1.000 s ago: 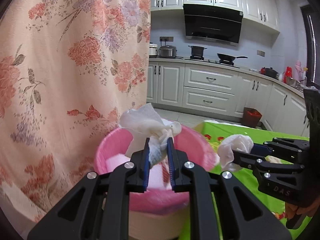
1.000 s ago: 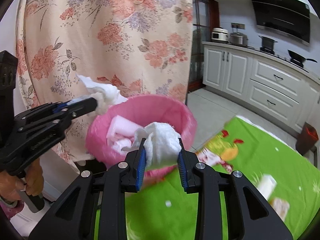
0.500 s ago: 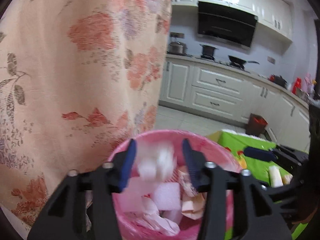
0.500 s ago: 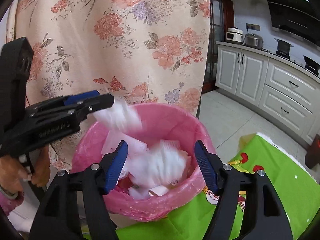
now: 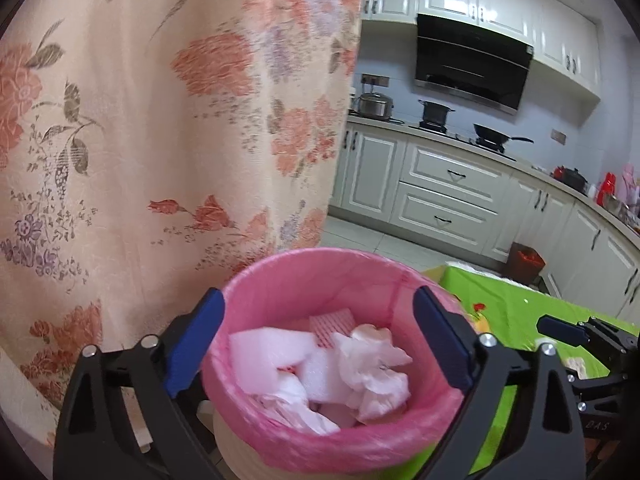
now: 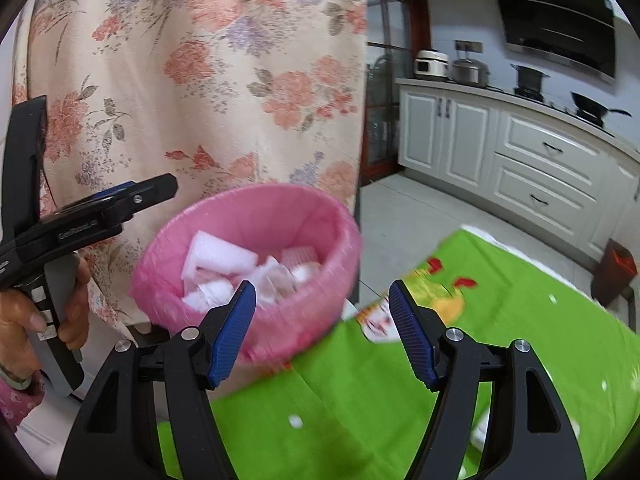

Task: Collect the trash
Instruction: 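Move both tools back over the table toward the bread and wrapped item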

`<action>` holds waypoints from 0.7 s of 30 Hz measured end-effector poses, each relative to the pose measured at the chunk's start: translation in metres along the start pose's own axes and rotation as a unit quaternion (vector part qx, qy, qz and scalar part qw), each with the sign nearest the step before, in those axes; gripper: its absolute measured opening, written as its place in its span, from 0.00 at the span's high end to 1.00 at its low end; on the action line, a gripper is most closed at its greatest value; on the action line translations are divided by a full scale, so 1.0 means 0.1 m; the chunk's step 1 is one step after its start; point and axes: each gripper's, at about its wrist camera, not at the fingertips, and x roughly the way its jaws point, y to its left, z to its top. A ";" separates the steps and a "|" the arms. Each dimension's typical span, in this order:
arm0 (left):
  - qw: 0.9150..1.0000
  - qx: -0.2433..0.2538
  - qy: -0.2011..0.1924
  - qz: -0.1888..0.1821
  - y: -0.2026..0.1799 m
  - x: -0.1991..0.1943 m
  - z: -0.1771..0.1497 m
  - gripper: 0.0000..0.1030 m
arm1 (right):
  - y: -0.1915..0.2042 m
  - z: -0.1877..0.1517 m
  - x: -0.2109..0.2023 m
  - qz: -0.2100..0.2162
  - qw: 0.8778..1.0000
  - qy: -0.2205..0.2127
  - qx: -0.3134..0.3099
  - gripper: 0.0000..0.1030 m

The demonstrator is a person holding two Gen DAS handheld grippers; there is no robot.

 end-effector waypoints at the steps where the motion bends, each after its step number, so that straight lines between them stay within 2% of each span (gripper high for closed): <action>1: 1.000 0.005 0.000 -0.004 -0.07 -0.03 -0.03 0.09 | -0.04 -0.05 -0.05 -0.006 1.000 0.002 0.007 0.36; 13: 0.997 0.047 0.001 -0.055 -0.78 -0.23 -0.36 0.07 | -0.63 -0.63 -0.50 -0.077 0.994 0.019 0.070 0.36; 21: 0.993 0.058 0.037 -0.094 -1.18 -0.17 -0.64 0.07 | -1.07 -0.93 -0.76 -0.135 0.985 0.023 0.108 0.36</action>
